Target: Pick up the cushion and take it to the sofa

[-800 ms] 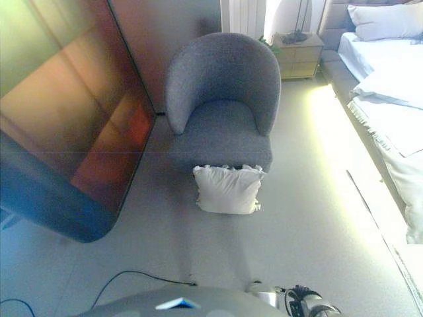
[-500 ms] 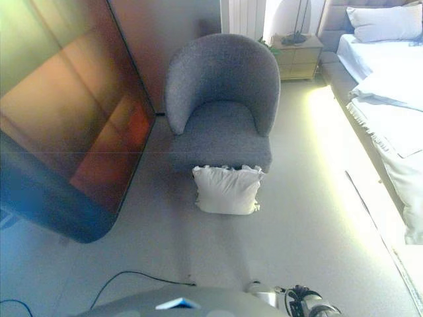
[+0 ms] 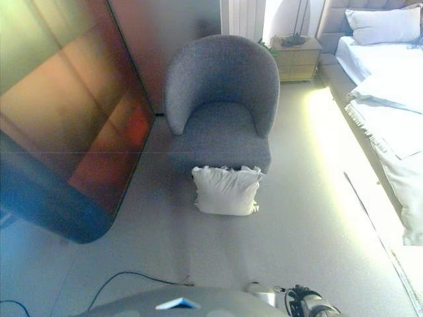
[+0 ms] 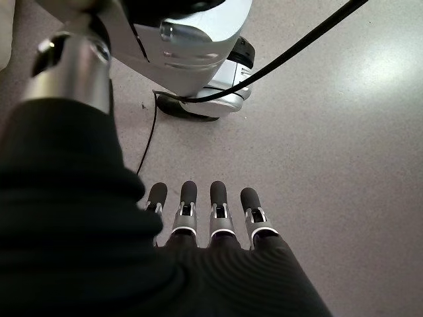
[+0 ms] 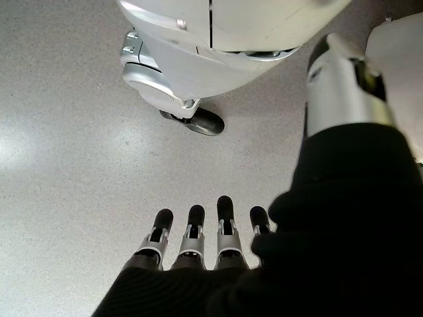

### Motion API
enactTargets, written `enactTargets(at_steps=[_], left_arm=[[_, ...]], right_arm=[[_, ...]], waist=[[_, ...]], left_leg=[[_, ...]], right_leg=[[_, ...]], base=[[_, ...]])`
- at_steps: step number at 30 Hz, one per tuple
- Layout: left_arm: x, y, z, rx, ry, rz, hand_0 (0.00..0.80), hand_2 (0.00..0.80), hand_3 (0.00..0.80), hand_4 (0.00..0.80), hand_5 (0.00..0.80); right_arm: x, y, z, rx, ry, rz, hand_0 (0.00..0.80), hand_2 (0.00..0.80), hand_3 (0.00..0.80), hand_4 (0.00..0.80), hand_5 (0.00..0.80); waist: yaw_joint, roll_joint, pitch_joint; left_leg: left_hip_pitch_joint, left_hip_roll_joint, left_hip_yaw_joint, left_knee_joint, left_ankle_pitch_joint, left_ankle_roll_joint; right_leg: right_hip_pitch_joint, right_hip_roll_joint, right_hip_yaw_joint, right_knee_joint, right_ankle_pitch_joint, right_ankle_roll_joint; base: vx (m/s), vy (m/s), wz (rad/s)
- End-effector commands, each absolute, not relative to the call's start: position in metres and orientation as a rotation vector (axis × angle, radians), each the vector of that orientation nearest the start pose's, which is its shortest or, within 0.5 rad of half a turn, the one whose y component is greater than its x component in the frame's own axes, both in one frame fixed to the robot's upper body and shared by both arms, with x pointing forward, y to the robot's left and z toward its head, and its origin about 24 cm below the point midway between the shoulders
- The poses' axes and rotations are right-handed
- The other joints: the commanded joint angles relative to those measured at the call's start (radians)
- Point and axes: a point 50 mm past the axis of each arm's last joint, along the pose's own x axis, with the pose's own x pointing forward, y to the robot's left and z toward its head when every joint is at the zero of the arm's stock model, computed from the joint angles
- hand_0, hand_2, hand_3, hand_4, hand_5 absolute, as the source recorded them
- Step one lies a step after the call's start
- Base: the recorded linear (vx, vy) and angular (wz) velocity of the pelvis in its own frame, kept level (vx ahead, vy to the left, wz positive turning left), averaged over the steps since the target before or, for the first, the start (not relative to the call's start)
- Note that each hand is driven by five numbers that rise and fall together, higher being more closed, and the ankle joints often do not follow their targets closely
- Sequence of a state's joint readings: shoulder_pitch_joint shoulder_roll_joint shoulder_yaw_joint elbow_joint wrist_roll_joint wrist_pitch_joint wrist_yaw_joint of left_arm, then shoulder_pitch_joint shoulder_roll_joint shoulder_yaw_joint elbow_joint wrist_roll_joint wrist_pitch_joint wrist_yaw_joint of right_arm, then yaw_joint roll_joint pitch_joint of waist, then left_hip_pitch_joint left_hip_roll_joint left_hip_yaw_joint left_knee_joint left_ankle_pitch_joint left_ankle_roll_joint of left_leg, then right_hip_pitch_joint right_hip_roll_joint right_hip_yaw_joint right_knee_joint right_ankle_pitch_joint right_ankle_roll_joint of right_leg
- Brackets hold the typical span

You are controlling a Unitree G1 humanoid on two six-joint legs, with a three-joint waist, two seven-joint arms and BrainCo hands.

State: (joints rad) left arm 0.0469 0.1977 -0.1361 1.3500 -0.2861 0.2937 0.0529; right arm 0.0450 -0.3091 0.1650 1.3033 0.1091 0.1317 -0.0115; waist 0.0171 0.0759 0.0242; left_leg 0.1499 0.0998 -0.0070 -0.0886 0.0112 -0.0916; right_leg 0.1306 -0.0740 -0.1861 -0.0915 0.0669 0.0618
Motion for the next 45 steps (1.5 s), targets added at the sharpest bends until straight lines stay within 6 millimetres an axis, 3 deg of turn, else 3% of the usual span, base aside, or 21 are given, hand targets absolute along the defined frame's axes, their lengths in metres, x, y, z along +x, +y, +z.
enactTargets(at_steps=[1, 15, 17, 20, 23, 25, 29, 32, 35, 37, 41, 43, 45], left_arm=[[0.033, 0.239, -0.169, 0.126, 1.644, 0.279, 0.0, 0.0, 0.0, 0.0, 0.0], [0.036, 0.24, -0.169, 0.122, 1.626, 0.306, 0.0, 0.0, 0.0, 0.0, 0.0], [0.039, 0.24, -0.169, 0.125, 1.612, 0.31, 0.0, 0.0, 0.0, 0.0, 0.0], [0.043, 0.239, -0.169, 0.109, 1.579, 0.308, 0.0, 0.0, 0.0, 0.0, 0.0], [0.045, 0.235, -0.17, 0.06, 1.552, 0.322, 0.0, 0.0, 0.0, 0.0, 0.0], [0.044, 0.233, -0.171, 0.026, 1.548, 0.333, 0.0, 0.0, 0.0, 0.0, 0.0], [0.033, 0.239, -0.171, 0.017, 1.546, 0.35, 0.0, 0.0, 0.0, 0.0, 0.0], [0.024, 0.241, -0.171, 0.021, 1.563, 0.338, 0.0, 0.0, 0.0, 0.0, 0.0], [0.015, 0.239, -0.171, 0.012, 1.589, 0.338, 0.0, 0.0, 0.0, 0.0, 0.0], [0.006, 0.239, -0.172, 0.008, 1.617, 0.347, 0.0, 0.0, 0.0, 0.0, 0.0], [-0.015, 0.238, -0.171, -0.007, 1.693, 0.373, 0.0, 0.0, 0.0, 0.0, 0.0], [-0.019, 0.238, -0.171, -0.03, 1.705, 0.382, 0.0, 0.0, 0.0, 0.0, 0.0], [-0.014, 0.242, -0.17, -0.007, 1.687, 0.368, 0.0, 0.0, 0.0, 0.0, 0.0]], right_arm=[[0.057, -0.249, -0.166, -0.228, 1.455, -0.159, 0.0, 0.0, 0.0, 0.0, 0.0], [0.061, -0.25, -0.165, -0.225, 1.444, -0.16, 0.0, 0.0, 0.0, 0.0, 0.0], [0.064, -0.251, -0.164, -0.221, 1.438, -0.168, 0.0, 0.0, 0.0, 0.0, 0.0], [0.072, -0.253, -0.162, -0.225, 1.423, -0.169, 0.0, 0.0, 0.0, 0.0, 0.0], [0.081, -0.258, -0.159, -0.233, 1.408, -0.174, 0.0, 0.0, 0.0, 0.0, 0.0], [0.083, -0.261, -0.158, -0.235, 1.404, -0.189, 0.0, 0.0, 0.0, 0.0, 0.0], [0.083, -0.263, -0.158, -0.25, 1.403, -0.17, 0.0, 0.0, 0.0, 0.0, 0.0], [0.077, -0.263, -0.159, -0.251, 1.421, -0.17, 0.0, 0.0, 0.0, 0.0, 0.0], [0.071, -0.266, -0.159, -0.256, 1.444, -0.177, 0.0, 0.0, 0.0, 0.0, 0.0], [0.067, -0.266, -0.159, -0.267, 1.469, -0.167, 0.0, 0.0, 0.0, 0.0, 0.0], [0.056, -0.266, -0.161, -0.262, 1.521, -0.177, 0.0, 0.0, 0.0, 0.0, 0.0], [0.052, -0.266, -0.161, -0.264, 1.543, -0.183, 0.0, 0.0, 0.0, 0.0, 0.0], [0.049, -0.264, -0.162, -0.252, 1.55, -0.195, 0.0, 0.0, 0.0, 0.0, 0.0]], waist=[[0.025, -0.095, 0.045], [0.027, -0.09, 0.053], [0.028, -0.099, 0.063], [0.035, -0.132, 0.094], [0.046, -0.15, 0.139], [0.054, -0.142, 0.162], [0.099, -0.091, 0.181], [0.129, -0.058, 0.176], [0.166, -0.048, 0.163], [0.193, -0.052, 0.154], [0.233, -0.052, 0.13], [0.235, -0.059, 0.118], [0.234, -0.063, 0.114]], left_leg=[[0.006, -0.105, 0.064, 0.009, -0.075, 0.076], [-0.008, -0.094, 0.051, 0.039, -0.07, 0.066], [-0.034, -0.095, 0.043, 0.122, -0.094, 0.064], [-0.126, -0.116, 0.044, 0.356, -0.147, 0.071], [-0.282, -0.129, 0.058, 0.653, -0.104, 0.075], [-0.346, -0.119, 0.078, 0.701, -0.065, 0.068], [-0.382, -0.097, 0.046, 0.474, 0.069, 0.044], [-0.403, -0.056, 0.077, 0.276, 0.169, 0.017], [-0.429, -0.032, 0.09, 0.138, 0.217, 0.003], [-0.435, -0.021, 0.073, 0.056, 0.226, -0.005], [-0.486, 0.031, 0.027, 0.013, 0.235, -0.028], [-0.478, 0.04, 0.043, 0.02, 0.189, -0.018], [-0.474, 0.035, 0.045, 0.072, 0.19, -0.006]], right_leg=[[0.014, -0.012, 0.027, 0.035, -0.092, 0.023], [0.005, 0.006, 0.029, 0.045, -0.102, 0.004], [-0.005, 0.002, 0.032, 0.067, -0.107, -0.008], [-0.036, -0.025, 0.029, 0.127, -0.12, -0.037], [-0.069, -0.039, 0.038, 0.198, -0.133, -0.07], [-0.066, -0.03, 0.05, 0.225, -0.151, -0.078], [0.003, 0.035, 0.1, 0.225, -0.215, -0.069], [0.09, 0.08, 0.14, 0.22, -0.274, -0.07], [0.18, 0.092, 0.195, 0.224, -0.346, -0.069], [0.233, 0.081, 0.228, 0.234, -0.387, -0.067], [0.309, 0.051, 0.269, 0.274, -0.464, -0.061], [0.323, 0.004, 0.26, 0.32, -0.464, -0.028], [0.314, -0.046, 0.252, 0.414, -0.41, 0.028]], base=[[-0.018, -0.067, 0.0], [-0.017, -0.057, 0.0], [-0.027, -0.088, 0.02], [-0.048, -0.086, 0.21], [-0.068, -0.094, 0.41], [0.017, -0.037, 0.13], [0.268, 0.022, -0.49], [0.467, 0.034, 0.2], [0.565, 0.065, -0.03], [0.628, 0.104, -0.17], [0.73, 0.193, -0.18], [0.673, 0.274, -0.47], [0.648, 0.268, -0.44]])
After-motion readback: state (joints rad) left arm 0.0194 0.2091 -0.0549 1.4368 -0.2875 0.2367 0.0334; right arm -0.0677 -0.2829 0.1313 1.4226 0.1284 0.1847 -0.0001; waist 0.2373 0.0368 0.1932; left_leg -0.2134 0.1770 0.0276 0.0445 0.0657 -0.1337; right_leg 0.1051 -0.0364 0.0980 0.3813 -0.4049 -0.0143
